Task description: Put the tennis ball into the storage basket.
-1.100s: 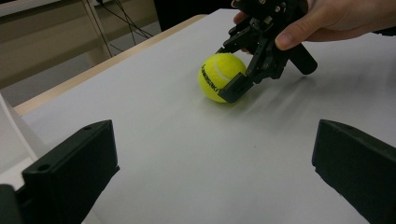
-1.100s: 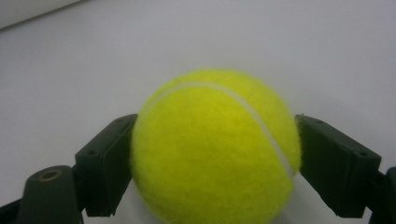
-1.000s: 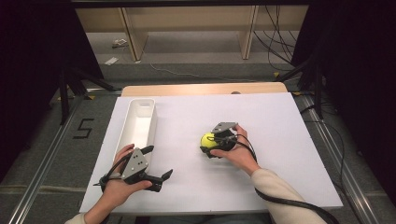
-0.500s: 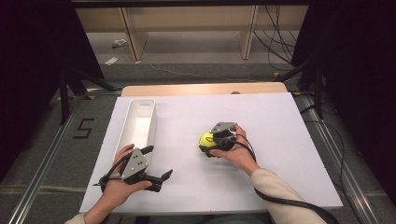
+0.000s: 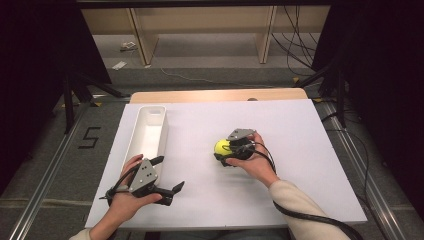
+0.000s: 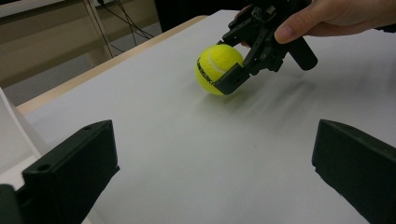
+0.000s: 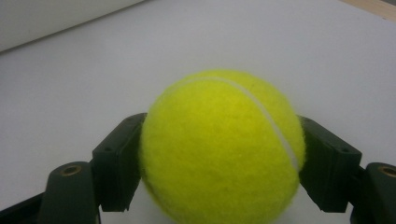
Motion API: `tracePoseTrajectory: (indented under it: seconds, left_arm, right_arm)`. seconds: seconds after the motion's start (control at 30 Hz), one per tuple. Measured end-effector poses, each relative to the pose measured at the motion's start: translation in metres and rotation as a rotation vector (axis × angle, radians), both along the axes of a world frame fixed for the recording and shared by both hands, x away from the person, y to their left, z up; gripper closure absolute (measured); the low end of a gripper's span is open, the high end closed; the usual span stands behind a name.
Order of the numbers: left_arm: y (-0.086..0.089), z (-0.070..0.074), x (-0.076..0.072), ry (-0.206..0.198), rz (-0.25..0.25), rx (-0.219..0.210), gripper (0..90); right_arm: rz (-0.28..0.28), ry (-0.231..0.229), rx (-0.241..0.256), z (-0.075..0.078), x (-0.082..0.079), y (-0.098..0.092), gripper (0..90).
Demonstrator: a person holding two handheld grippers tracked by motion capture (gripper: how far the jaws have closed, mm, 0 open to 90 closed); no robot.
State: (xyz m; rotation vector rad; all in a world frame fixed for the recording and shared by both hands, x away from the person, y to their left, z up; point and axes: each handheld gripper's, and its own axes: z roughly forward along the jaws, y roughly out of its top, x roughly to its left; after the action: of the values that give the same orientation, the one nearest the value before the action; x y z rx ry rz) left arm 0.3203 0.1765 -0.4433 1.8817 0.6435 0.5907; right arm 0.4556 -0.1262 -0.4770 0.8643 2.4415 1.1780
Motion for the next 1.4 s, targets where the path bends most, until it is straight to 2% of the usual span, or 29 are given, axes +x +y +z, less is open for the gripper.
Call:
tracePoseTrajectory:
  seconds: [0.7,1.4]
  left_arm:
    - [0.0,0.0,0.0,0.001,-0.004,-0.001,0.0]
    - [0.0,0.0,-0.001,0.0,-0.007,0.0,0.0]
  right_arm:
    - [-0.004,-0.037,0.026,0.015,0.001,-0.003,25.8]
    - [0.0,-0.041,0.056,0.023,-0.002,0.001,25.9]
